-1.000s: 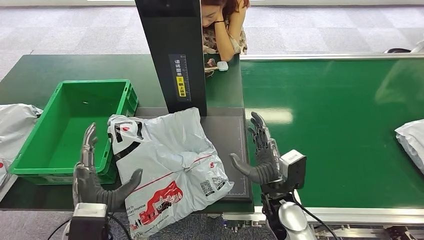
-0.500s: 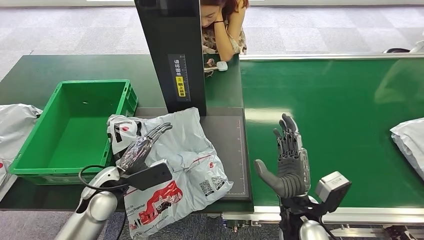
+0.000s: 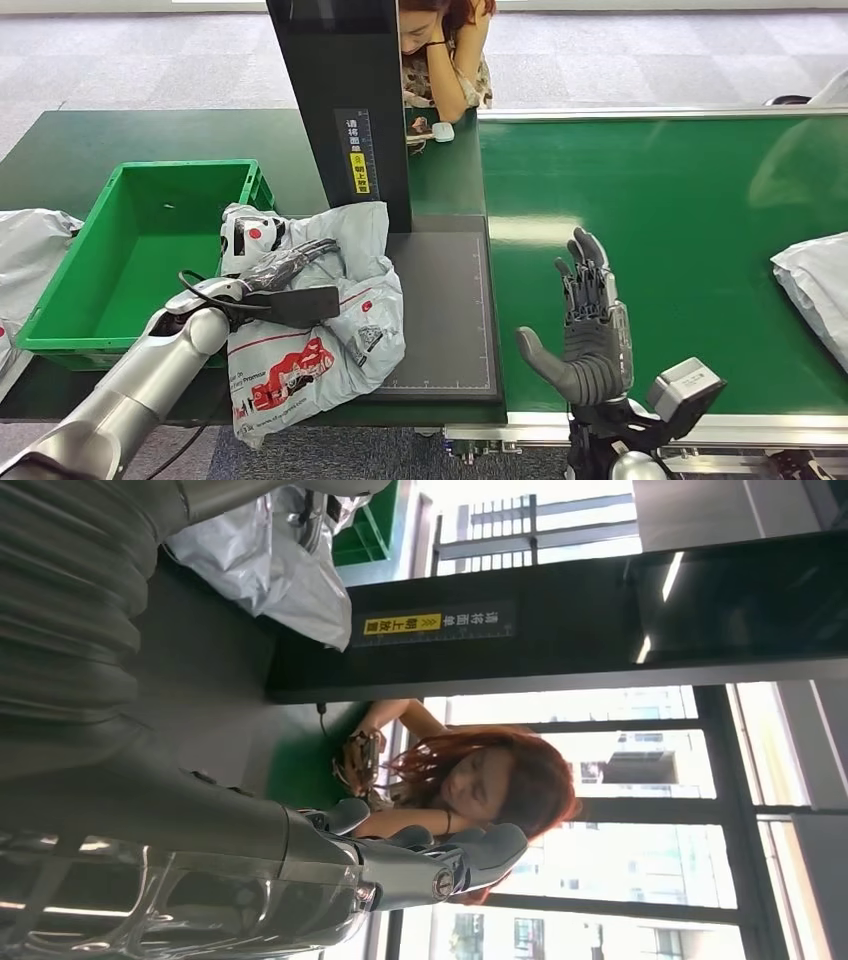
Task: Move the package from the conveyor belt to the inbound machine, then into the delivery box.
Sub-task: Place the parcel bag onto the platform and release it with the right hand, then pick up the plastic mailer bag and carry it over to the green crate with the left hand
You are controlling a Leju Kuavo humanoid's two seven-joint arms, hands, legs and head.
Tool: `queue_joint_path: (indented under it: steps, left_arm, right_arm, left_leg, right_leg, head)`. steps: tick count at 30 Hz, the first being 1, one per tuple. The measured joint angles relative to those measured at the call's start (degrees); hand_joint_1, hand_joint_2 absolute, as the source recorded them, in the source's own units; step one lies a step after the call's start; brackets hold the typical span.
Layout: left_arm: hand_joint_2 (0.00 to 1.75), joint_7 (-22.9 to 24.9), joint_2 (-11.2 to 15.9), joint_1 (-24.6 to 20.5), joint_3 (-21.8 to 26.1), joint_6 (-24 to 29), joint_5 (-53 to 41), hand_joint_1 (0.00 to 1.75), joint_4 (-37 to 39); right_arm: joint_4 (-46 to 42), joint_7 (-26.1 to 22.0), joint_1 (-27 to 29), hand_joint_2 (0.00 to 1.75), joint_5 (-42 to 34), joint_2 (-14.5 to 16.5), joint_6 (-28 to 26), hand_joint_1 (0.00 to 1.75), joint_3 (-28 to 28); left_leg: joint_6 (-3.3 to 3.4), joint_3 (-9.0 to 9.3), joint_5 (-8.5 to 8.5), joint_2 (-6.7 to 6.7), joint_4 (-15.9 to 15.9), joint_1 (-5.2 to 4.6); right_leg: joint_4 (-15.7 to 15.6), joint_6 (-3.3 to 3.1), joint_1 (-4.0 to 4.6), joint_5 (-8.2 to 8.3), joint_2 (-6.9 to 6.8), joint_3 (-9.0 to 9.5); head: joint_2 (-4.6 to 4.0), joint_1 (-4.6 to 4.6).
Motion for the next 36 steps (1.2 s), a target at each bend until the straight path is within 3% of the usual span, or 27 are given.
queue_joint_path:
  steps: [6, 7, 10, 11, 13, 25, 29, 36]
  left_arm:
    - [1.75, -0.5, 2.9, -0.8, -3.1, -1.4, 1.2, 0.0, 0.9]
    - [1.75, -0.6, 3.2, -0.9, -3.4, -1.5, 1.4, 0.2, 0.9]
    - [1.75, -0.6, 3.8, -1.2, -4.2, -1.9, 1.8, 1.37, 0.9]
    - [1.75, -0.7, 3.9, -1.3, -4.4, -2.0, 2.0, 1.61, 0.9]
    - [1.75, -1.0, 4.0, -1.5, -4.6, -2.3, 2.6, 1.75, 0.9]
    - [1.75, -3.2, 4.4, 1.0, -4.6, 4.7, 8.7, 1.75, -4.3]
    - [1.75, -4.1, 4.4, 4.4, -3.7, 8.4, 9.9, 1.75, -9.0]
    - [1.75, -7.6, 1.9, 14.1, 3.1, 21.2, 11.6, 1.75, -22.6]
  right_arm:
    - [0.0, 0.0, 0.3, 1.75, -0.2, 0.0, 0.3, 0.0, -0.3]
    - [0.0, 0.0, 0.3, 1.75, -0.2, 0.0, 0.3, 0.0, -0.4]
    - [0.0, 0.1, 0.3, 1.75, -0.3, 0.0, 0.1, 0.0, -0.6]
    - [0.0, 0.1, 0.4, 1.75, -0.3, 0.0, 0.1, 0.0, -0.7]
    - [-0.1, 0.2, 0.6, 1.75, -0.3, 0.0, -0.1, 0.0, -0.8]
    - [-1.2, 0.2, 4.2, 1.75, 0.3, 0.0, -0.8, 0.0, -1.6]
    - [-1.9, 0.2, 5.2, 1.75, 1.0, 0.1, -0.6, 0.0, -1.9]
    - [-3.7, 0.8, 7.3, 1.75, 2.2, 0.9, -0.2, 0.0, -3.3]
  left_leg:
    - [-0.01, 0.06, 0.01, 0.07, 0.0, 0.03]
    - [-0.02, 0.06, 0.01, 0.07, 0.0, 0.03]
    - [-0.06, 0.09, 0.04, 0.07, 0.0, 0.04]
    - [-0.06, 0.09, 0.04, 0.07, 0.0, 0.04]
    - [-0.07, 0.1, 0.04, 0.07, 0.0, 0.04]
    - [-0.06, 0.03, 0.04, 0.01, 0.0, 0.02]
    - [-0.04, -0.01, 0.02, 0.02, 0.0, 0.01]
    - [-0.04, -0.09, -0.07, 0.03, 0.0, 0.01]
  right_leg:
    - [0.0, -0.03, 0.0, 0.01, 0.09, 0.02]
    - [0.0, -0.05, 0.0, 0.02, 0.09, 0.02]
    - [0.0, -0.08, 0.01, 0.04, 0.09, 0.03]
    - [0.0, -0.09, 0.01, 0.04, 0.09, 0.04]
    - [0.0, -0.09, 0.01, 0.04, 0.09, 0.04]
    - [0.0, -0.07, 0.01, 0.03, 0.05, 0.04]
    - [0.0, -0.06, 0.0, 0.02, 0.06, -0.01]
    - [0.0, 0.02, 0.0, -0.06, 0.08, -0.09]
  head:
    - [0.0, 0.01]
    - [0.0, 0.01]
    - [0.0, 0.01]
    - [0.0, 0.01]
    - [0.0, 0.01]
    - [0.0, 0.02]
    - [0.0, 0.01]
    - [0.0, 0.0]
